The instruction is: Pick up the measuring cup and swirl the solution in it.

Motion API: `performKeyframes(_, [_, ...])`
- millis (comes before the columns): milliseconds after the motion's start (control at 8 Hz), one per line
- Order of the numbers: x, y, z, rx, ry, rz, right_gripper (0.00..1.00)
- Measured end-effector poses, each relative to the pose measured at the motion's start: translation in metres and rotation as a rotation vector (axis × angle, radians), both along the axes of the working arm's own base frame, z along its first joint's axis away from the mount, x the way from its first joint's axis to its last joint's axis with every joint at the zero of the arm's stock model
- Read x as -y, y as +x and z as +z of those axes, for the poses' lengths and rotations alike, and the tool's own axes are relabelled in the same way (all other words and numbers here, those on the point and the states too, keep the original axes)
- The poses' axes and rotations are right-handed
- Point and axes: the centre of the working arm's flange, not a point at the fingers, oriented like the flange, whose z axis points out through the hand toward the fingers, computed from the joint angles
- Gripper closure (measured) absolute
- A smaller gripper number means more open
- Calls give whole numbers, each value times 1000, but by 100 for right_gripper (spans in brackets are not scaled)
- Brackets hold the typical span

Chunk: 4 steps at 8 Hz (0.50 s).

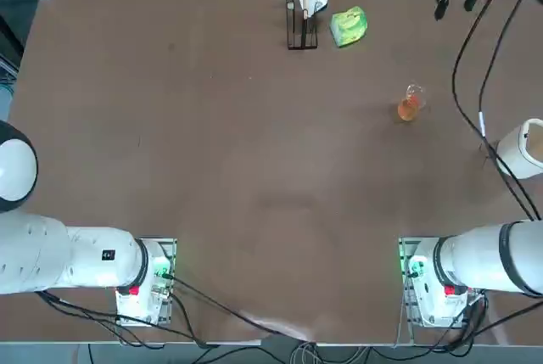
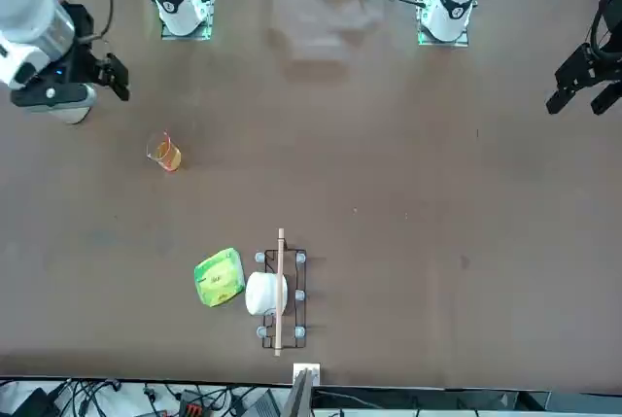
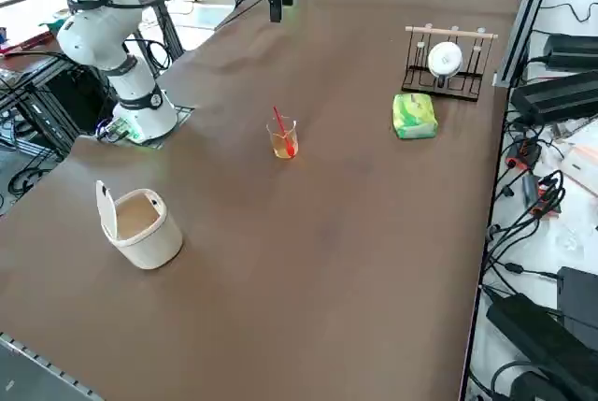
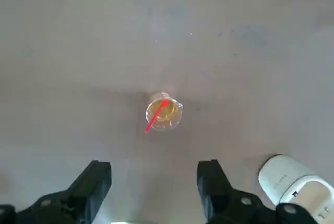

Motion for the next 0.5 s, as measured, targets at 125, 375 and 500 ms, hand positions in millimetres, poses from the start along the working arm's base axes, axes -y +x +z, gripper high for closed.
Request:
performKeyframes(125, [-8,-6,-14,-14,-23,28,0])
performKeyframes(375, [-28,-16,-30,-34,-56,83,0])
performKeyframes(500, [-37,-19,-40,-39,-68,109,0])
